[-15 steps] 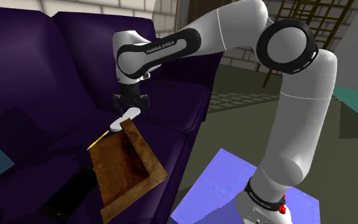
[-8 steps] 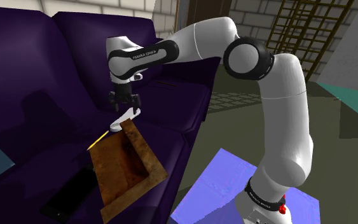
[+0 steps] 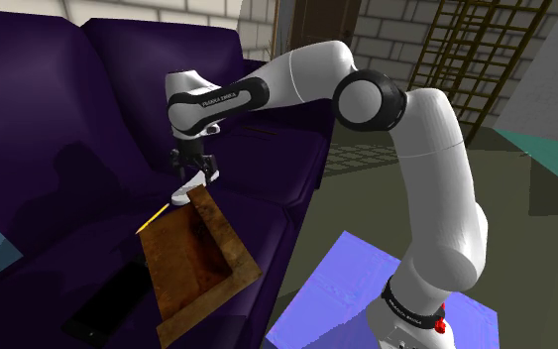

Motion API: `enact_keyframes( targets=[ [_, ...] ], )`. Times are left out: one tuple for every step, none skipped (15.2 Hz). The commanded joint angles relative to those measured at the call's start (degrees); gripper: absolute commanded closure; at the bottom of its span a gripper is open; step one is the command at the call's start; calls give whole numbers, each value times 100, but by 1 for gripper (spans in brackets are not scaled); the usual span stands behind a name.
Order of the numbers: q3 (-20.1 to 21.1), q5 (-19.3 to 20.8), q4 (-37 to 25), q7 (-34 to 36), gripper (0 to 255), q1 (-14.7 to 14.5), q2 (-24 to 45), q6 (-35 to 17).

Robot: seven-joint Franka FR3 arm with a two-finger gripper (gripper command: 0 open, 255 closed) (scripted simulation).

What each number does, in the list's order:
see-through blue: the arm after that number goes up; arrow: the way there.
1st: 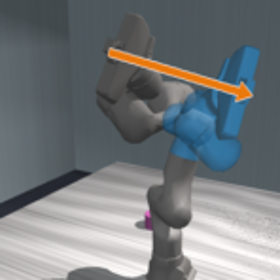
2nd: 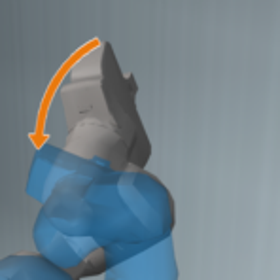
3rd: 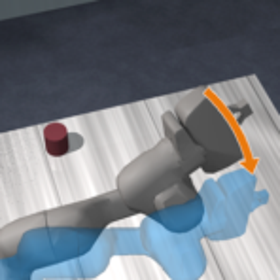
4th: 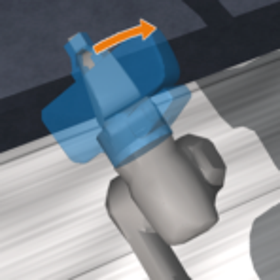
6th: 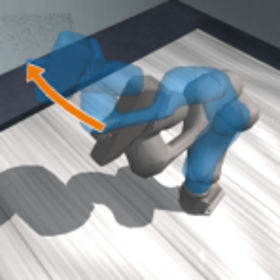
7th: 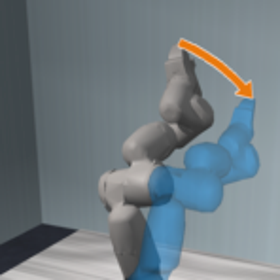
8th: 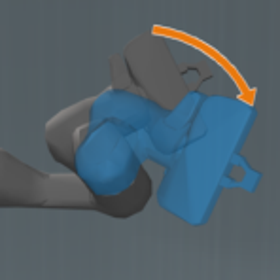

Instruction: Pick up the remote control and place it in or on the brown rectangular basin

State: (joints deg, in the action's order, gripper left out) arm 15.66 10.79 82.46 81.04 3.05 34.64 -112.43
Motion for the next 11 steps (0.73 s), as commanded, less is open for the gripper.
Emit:
enact_keyframes(
  targets=[
    [-6,11,116,13,0,8,12,-129],
    [-6,11,116,13,0,8,12,-129],
    [-6,11,116,13,0,8,12,-129],
    [-6,11,116,13,0,8,12,-129],
    [-6,11,116,13,0,8,12,-129],
    [-6,11,116,13,0,8,12,-129],
    [-6,11,116,13,0,8,12,-129],
    [-6,11,115,13,0,8,12,-128],
    [-6,11,115,13,0,8,12,-128],
    [-6,11,115,13,255,8,12,-128],
    [-6,11,115,13,255,8,12,-128]
  ],
)
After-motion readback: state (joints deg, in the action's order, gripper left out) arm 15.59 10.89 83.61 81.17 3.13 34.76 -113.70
